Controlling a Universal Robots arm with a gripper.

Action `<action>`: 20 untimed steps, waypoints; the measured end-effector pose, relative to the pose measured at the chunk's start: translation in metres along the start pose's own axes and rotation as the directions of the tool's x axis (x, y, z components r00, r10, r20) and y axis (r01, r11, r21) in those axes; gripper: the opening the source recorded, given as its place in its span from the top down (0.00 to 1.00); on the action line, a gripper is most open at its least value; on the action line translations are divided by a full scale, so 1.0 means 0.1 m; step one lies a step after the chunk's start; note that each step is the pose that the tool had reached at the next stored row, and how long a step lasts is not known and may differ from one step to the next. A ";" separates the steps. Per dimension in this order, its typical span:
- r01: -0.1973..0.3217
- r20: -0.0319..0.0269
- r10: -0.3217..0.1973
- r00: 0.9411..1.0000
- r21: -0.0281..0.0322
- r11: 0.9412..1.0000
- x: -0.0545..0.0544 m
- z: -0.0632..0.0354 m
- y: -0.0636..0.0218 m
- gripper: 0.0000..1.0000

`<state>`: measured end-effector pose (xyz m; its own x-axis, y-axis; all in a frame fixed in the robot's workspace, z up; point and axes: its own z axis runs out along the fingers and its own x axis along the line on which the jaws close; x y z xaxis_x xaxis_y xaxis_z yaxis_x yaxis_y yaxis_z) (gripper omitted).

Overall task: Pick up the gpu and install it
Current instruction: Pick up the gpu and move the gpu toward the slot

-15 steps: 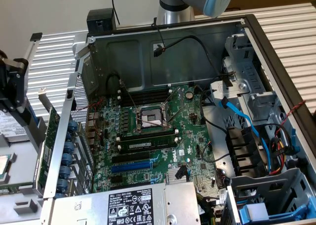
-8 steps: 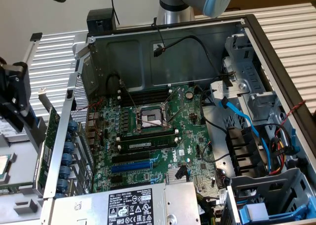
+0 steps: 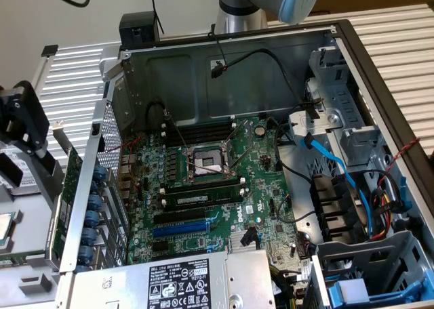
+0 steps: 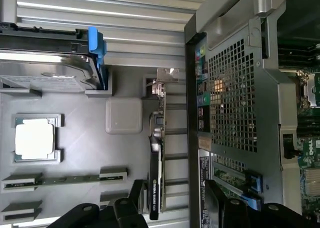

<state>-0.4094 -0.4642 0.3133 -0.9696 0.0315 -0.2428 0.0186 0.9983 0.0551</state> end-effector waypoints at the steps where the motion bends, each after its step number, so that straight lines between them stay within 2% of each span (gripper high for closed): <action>1: 0.000 0.000 0.000 1.000 0.000 1.000 0.00 0.001 -0.001 0.40; 6: 0.000 0.006 0.000 1.000 0.000 1.000 0.05 0.070 -0.015 0.40; 15: 0.001 0.021 -0.001 1.000 -0.001 1.000 0.09 0.180 -0.157 0.40; 18: 0.000 0.022 0.000 1.000 -0.003 1.000 0.10 0.233 -0.208 0.40; 20: -0.005 0.022 0.005 1.000 -0.008 1.000 0.10 0.266 -0.215 0.40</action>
<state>-0.4133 -0.4841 0.2838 -0.9639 0.0377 -0.2637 0.0215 0.9977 0.0639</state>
